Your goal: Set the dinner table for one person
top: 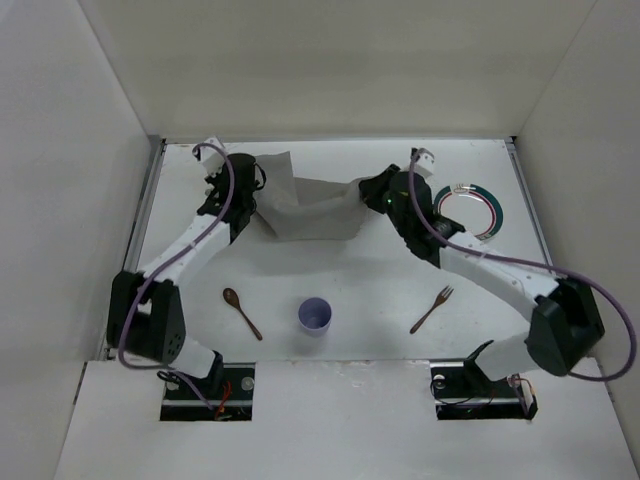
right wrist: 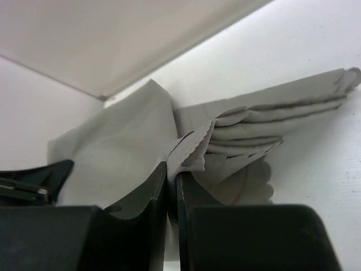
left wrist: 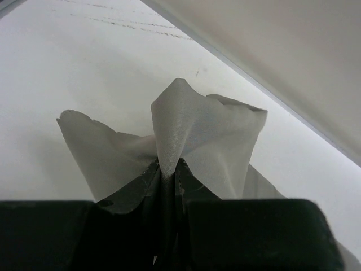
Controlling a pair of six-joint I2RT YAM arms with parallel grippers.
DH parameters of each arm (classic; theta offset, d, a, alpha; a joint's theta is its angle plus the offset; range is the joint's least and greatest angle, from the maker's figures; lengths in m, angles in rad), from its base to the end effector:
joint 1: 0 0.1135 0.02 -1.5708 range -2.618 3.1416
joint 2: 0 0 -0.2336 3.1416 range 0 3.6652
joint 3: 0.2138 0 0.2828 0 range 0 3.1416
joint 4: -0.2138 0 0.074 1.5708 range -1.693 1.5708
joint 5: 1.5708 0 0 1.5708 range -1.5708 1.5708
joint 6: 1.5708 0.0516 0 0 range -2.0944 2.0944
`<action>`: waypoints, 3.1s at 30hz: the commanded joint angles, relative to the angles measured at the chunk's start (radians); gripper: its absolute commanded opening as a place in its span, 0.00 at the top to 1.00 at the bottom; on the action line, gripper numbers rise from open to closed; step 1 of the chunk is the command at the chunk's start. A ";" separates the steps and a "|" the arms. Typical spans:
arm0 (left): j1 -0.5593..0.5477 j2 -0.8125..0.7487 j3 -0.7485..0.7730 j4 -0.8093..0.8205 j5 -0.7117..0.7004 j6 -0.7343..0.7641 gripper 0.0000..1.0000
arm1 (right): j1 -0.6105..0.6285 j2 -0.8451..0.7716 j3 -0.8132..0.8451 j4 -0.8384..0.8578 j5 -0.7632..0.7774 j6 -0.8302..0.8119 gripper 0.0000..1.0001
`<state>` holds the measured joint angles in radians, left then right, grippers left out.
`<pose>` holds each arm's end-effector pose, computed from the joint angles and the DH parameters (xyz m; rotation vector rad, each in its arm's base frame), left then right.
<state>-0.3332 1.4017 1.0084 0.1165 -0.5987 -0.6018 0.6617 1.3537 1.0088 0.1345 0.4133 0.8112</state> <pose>0.3602 -0.0939 0.2614 -0.6397 1.6824 -0.1139 0.3036 0.2102 0.2793 0.4367 1.7634 0.6950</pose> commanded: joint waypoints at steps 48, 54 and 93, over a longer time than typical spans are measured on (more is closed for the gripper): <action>0.058 -0.386 -0.588 -0.019 0.188 -0.345 0.32 | -0.118 0.004 -0.348 0.166 -0.203 -0.032 0.86; 0.082 -0.247 -0.599 0.098 0.180 -0.355 0.34 | -0.118 -0.001 -0.349 0.174 -0.206 -0.027 0.86; 0.125 0.207 0.640 0.066 0.204 -0.165 1.00 | -0.396 0.295 0.804 -0.292 -0.436 -0.147 0.91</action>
<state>-0.2379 1.6638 1.4590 0.1860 -0.4236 -0.7841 0.2878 1.6642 1.5860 -0.1318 0.0235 0.6971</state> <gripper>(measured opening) 0.046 0.130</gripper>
